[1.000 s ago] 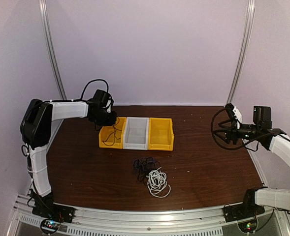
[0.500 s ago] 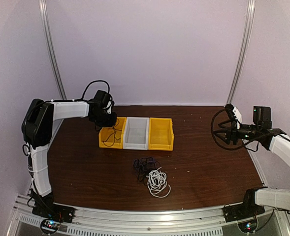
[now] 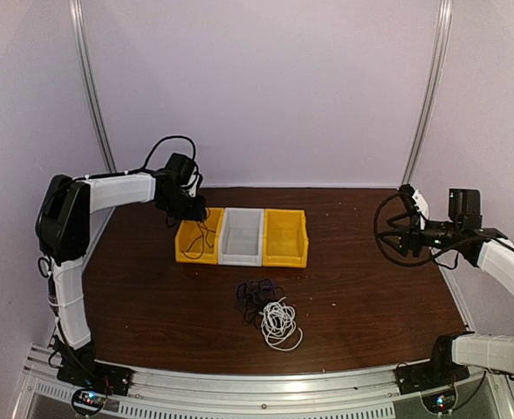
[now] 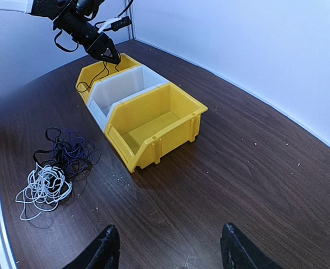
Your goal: Untangle the cables
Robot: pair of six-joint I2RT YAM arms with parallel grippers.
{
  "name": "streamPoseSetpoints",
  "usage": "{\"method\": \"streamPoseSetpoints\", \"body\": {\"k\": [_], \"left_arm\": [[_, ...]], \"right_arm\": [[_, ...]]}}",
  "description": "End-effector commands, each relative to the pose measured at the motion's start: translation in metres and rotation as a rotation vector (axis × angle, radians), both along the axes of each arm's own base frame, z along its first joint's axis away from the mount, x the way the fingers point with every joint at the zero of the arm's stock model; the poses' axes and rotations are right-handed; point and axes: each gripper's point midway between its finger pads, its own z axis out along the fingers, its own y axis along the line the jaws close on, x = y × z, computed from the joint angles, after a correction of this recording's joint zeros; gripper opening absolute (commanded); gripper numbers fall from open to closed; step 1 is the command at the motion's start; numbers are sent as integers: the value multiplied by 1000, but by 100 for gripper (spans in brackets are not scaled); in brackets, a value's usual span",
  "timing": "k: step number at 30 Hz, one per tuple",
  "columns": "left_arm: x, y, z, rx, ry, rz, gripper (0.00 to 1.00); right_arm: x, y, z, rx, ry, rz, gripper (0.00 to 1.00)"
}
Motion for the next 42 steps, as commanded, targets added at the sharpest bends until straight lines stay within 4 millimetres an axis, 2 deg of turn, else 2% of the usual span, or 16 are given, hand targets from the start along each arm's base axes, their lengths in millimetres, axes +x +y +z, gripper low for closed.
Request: {"method": "streamPoseSetpoints", "body": {"k": [1, 4, 8, 11, 13, 15, 19, 22, 26, 31, 34, 39, 42], "left_arm": [[-2, 5, 61, 5, -109, -11, 50], [-9, 8, 75, 5, -125, -23, 55], [-21, 11, 69, 13, -89, -40, 56], [-35, 13, 66, -15, -53, -30, 54], [-50, 12, 70, -43, -53, -36, 48], [-69, 1, 72, -70, -53, -80, 42], [-98, -9, 55, -113, 1, -122, 39], [-107, -12, 39, -125, 37, -109, 46], [-102, -12, 28, -140, 32, -45, 50], [-82, -1, 17, -111, 7, 94, 51], [-72, -5, 10, -121, 0, 118, 50], [-54, -12, -10, -105, 22, 148, 44], [-40, -10, -13, -74, 3, 182, 33]], "right_arm": [[2, -2, 2, -15, -14, -6, 62], [2, -2, 1, -18, -14, -5, 62], [3, -2, 1, -17, -12, -5, 62], [3, -1, 0, -16, -8, -5, 63], [2, -2, 1, -17, -11, -5, 62], [3, -2, 1, -18, -11, -7, 62], [4, -2, -1, -19, -6, -6, 62], [5, -2, -2, -21, -3, -5, 62], [4, -1, -2, -22, -3, -2, 62], [3, -2, 0, -22, -7, -5, 63], [2, -2, 1, -26, -12, -7, 63], [2, -2, 1, -28, -16, -4, 63], [2, -2, 1, -27, -14, -3, 63]]}}
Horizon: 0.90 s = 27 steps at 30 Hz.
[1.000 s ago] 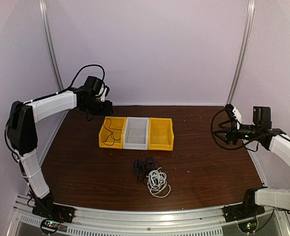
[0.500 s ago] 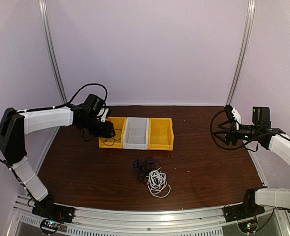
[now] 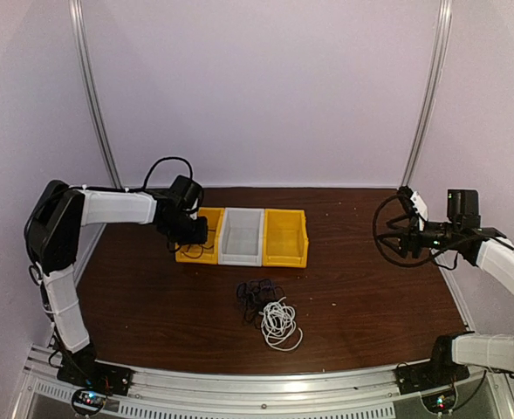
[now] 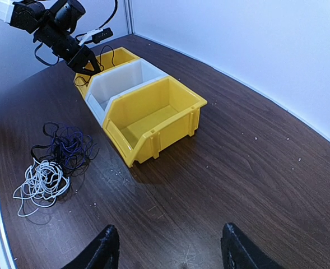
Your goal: Untangle the cables
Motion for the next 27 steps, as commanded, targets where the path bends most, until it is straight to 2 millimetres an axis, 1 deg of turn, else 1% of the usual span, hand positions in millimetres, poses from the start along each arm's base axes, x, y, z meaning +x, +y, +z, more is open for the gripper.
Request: {"method": "streamPoseSetpoints", "body": {"k": [1, 4, 5, 8, 10, 13, 14, 16, 19, 21, 27], "left_arm": [[34, -3, 12, 7, -85, 75, 26], [45, -4, 8, 33, -100, 85, 2], [49, -5, 8, 37, -107, 81, 0], [60, -13, 10, 38, -133, 54, 0], [68, -19, 19, 28, -174, 26, 0], [76, -18, 23, 46, -227, 18, 0], [76, -17, 20, 51, -223, 19, 0], [72, -19, 11, 39, -203, 0, 0], [56, -29, -3, -13, -167, -58, 0], [46, -28, -8, -16, -146, -68, 0], [23, -12, -10, 0, -108, -41, 0]], "right_arm": [[0, 0, 8, -11, -31, 1, 63], [0, 0, 8, -13, -29, 2, 63], [0, 0, 8, -14, -30, 3, 63], [1, 0, 7, -17, -27, 2, 63], [1, 0, 6, -17, -25, 1, 63], [1, -1, 5, -19, -22, -1, 63], [1, -1, 5, -20, -23, -1, 63], [2, -1, 4, -20, -19, -3, 63], [2, -1, 3, -23, -18, -4, 63], [3, -1, 2, -22, -14, -3, 63], [4, 0, 0, -19, -4, 2, 63]]}}
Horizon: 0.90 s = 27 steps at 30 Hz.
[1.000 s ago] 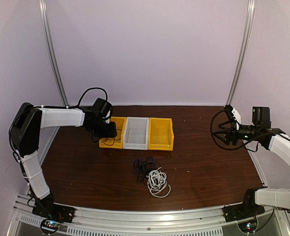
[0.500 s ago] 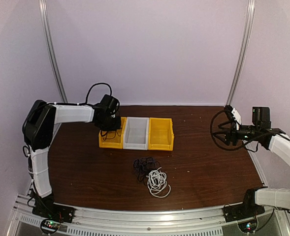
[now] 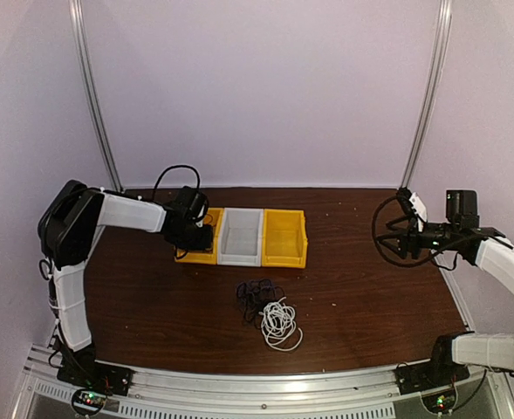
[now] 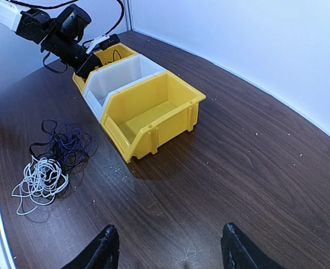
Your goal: Untangle the cables
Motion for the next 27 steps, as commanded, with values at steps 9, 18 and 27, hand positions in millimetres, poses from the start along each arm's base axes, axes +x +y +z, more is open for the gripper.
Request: {"method": "streamPoseSetpoints", "body": {"k": [9, 18, 27], "left_arm": [[-9, -4, 32, -13, -4, -45, 3], [-19, 4, 86, -2, -41, -67, 40], [-38, 14, 124, -18, -88, -87, 55]], "right_arm": [[3, 2, 4, -12, -12, 11, 63], [2, 1, 5, -15, -18, 8, 63], [3, 2, 4, -13, -14, 9, 63]]}}
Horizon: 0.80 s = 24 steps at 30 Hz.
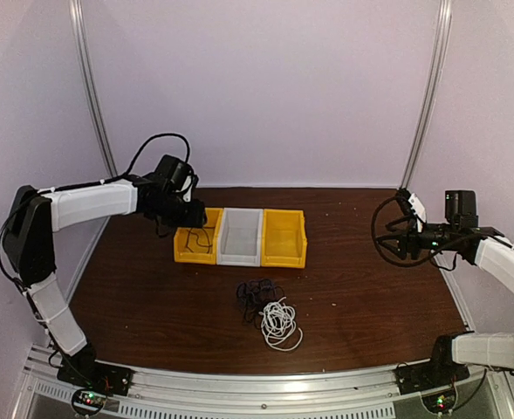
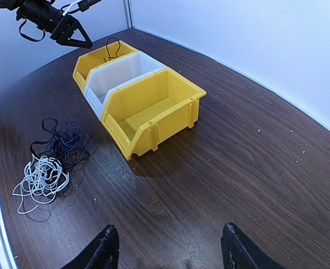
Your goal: Untangle the cables
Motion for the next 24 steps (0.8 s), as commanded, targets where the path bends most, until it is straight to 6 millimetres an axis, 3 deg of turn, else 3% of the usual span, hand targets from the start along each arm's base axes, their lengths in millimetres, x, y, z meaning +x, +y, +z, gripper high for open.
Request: {"method": "streamPoseSetpoints", "body": {"k": [1, 5, 11, 15, 17, 19, 24], "left_arm": [[-10, 6, 31, -3, -50, -14, 56], [-9, 15, 58, 8, -120, 4, 55], [-6, 17, 66, 9, -186, 1, 52], [18, 14, 68, 19, -216, 23, 35], [23, -7, 76, -32, -212, -54, 35], [16, -33, 79, -98, -225, -174, 39], [-36, -76, 75, -186, -243, -418, 48]], "right_arm": [[2, 1, 8, -13, -33, 6, 63], [3, 1, 8, -11, -32, 5, 63], [2, 5, 9, -10, -34, 32, 61], [-2, 24, 13, -27, -23, 92, 52], [-8, 41, 14, -52, -9, 150, 49], [-13, 60, 13, -105, -10, 214, 48], [-23, 108, 4, -192, 20, 364, 47]]}}
